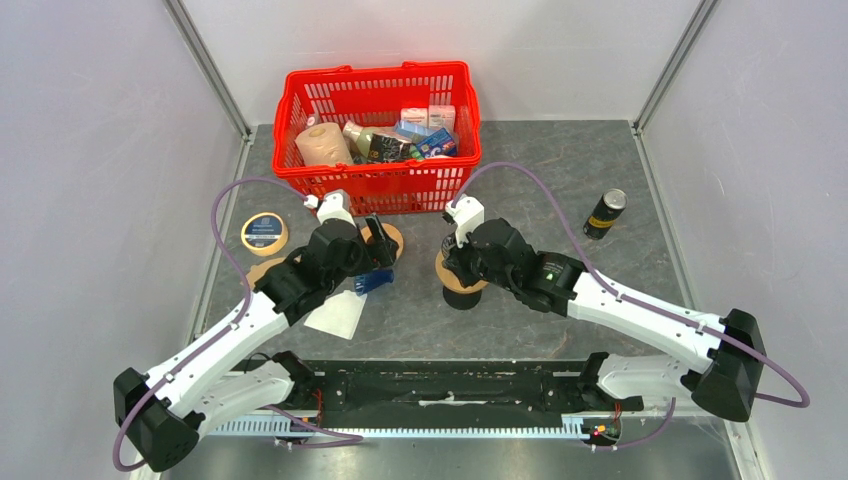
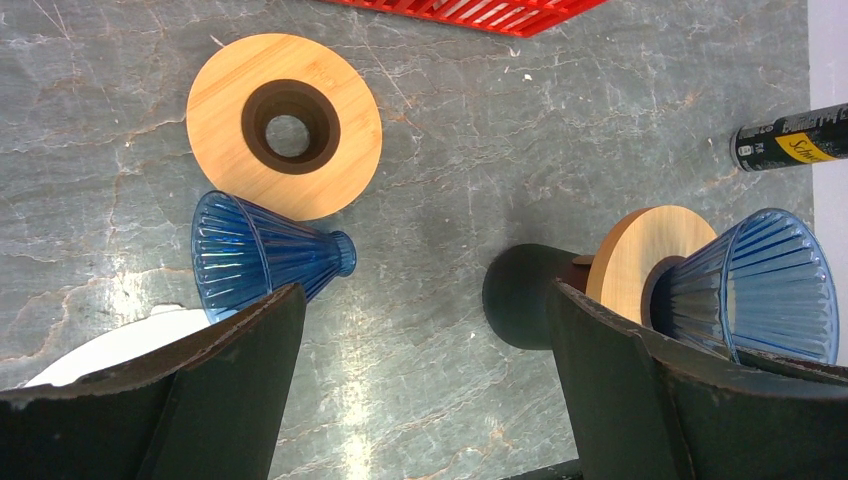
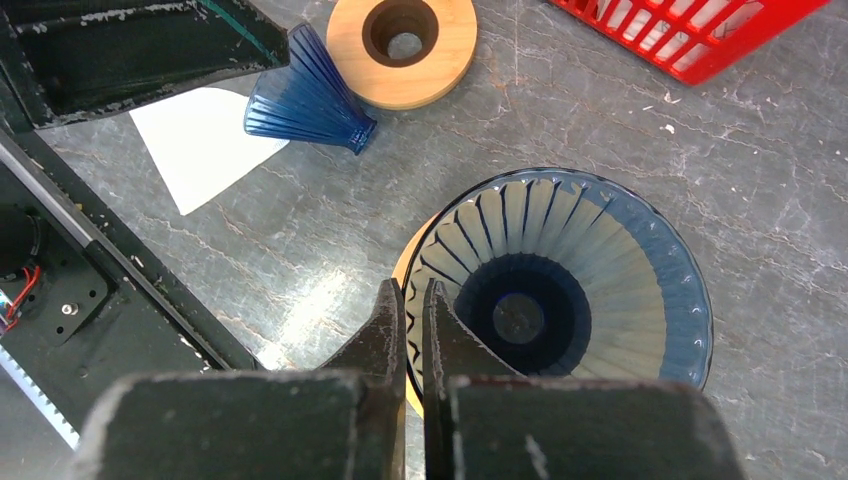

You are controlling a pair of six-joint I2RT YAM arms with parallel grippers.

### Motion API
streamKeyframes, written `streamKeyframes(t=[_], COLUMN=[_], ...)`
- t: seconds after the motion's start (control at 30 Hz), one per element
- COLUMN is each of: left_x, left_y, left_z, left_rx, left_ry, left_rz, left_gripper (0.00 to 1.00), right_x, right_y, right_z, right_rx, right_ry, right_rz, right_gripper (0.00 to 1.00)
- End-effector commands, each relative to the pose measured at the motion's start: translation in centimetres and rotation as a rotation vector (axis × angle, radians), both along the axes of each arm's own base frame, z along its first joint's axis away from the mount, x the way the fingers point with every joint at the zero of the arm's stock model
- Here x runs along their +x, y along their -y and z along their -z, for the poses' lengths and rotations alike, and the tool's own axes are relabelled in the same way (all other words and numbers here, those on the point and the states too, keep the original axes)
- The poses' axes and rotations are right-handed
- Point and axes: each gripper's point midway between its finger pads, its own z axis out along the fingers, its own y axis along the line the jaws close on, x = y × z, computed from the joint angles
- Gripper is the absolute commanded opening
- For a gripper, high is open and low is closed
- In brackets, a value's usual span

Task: Place the coffee filter in the dripper

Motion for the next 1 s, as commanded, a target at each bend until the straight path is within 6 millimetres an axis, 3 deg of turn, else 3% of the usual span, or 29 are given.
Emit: streamKeyframes(t=[0.0, 0.53, 0.97], left_x=[0.4, 0.4, 0.2], left_y=[-0.5, -0.8, -1.3], left_z=[-1.5, -1.6, -1.9], left_rx=[-0.004, 0.001, 0.002], left_ry=[0.046, 0.049, 0.06], left_rz=[-0.024, -0.031, -0.045], left_gripper=[0.96, 0.96, 0.96], right_x=[-5.2, -6.4, -6.8], right_y=[3.4, 4.3, 5.0], right_z=[9.7, 12.0, 12.9], right_rx=[-0.207, -0.32, -0.384], right_ry=[-0.342, -0.487, -0.507], right_rz=[-0.001, -0.023, -0.043], right_gripper=[0.0, 0.0, 0.0])
